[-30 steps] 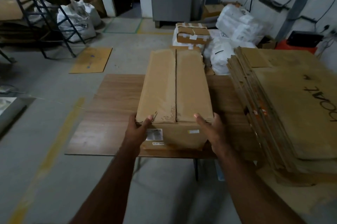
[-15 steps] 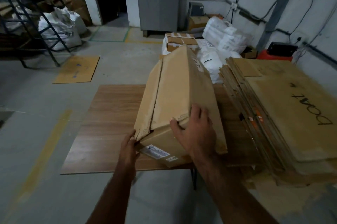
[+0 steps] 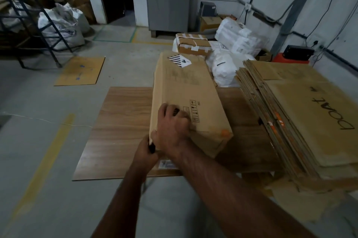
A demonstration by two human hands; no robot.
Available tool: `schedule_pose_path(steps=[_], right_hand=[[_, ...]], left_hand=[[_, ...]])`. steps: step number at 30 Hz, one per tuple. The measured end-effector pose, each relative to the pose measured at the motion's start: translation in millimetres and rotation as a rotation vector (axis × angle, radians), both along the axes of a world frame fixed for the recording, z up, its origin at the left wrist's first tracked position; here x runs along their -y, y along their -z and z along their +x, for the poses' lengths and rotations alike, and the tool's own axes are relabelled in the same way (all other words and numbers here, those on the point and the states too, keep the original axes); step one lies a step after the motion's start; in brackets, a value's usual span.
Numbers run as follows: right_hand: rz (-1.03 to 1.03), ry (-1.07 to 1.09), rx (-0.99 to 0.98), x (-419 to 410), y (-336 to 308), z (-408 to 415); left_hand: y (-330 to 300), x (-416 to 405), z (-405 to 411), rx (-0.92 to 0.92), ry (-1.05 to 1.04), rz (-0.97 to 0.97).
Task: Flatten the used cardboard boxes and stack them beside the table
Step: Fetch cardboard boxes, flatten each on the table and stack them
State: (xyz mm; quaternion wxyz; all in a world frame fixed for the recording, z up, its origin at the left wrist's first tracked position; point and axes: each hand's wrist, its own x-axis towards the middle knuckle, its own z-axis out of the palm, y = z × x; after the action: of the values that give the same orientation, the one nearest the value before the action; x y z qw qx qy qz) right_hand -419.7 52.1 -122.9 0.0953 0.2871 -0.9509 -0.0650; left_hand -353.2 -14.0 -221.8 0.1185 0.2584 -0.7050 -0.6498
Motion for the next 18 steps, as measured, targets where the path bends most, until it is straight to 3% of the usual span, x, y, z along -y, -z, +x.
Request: schedule_pose_path(steps=[4, 8, 11, 14, 16, 18], right_hand=[[0.200, 0.060, 0.048, 21.4, 33.4, 12.5], [0.208, -0.021, 0.126, 13.1, 15.9, 0.1], [-0.241, -0.127, 0.240, -31.1, -3.7, -20.0], [-0.599, 0.181, 0.226, -92.3, 1.8, -46.7], [-0.852, 0.461, 0.436, -129.6, 17.5, -63.8], [-1.113, 0.578, 0.777, -155.3, 29.2, -68.6]], left_hand=[[12.0, -11.7, 2.0, -0.137, -0.016, -0.022], [17.2, -6.2, 2.1, -0.102, 0.032, -0.015], [22.4, 2.3, -1.2, -0.055, 0.024, 0.092], [22.3, 0.8, -0.5, -0.080, 0.022, 0.139], [24.7, 1.4, 0.1, -0.083, 0.030, 0.154], [26.8, 0.2, -1.1, -0.059, 0.015, 0.170]])
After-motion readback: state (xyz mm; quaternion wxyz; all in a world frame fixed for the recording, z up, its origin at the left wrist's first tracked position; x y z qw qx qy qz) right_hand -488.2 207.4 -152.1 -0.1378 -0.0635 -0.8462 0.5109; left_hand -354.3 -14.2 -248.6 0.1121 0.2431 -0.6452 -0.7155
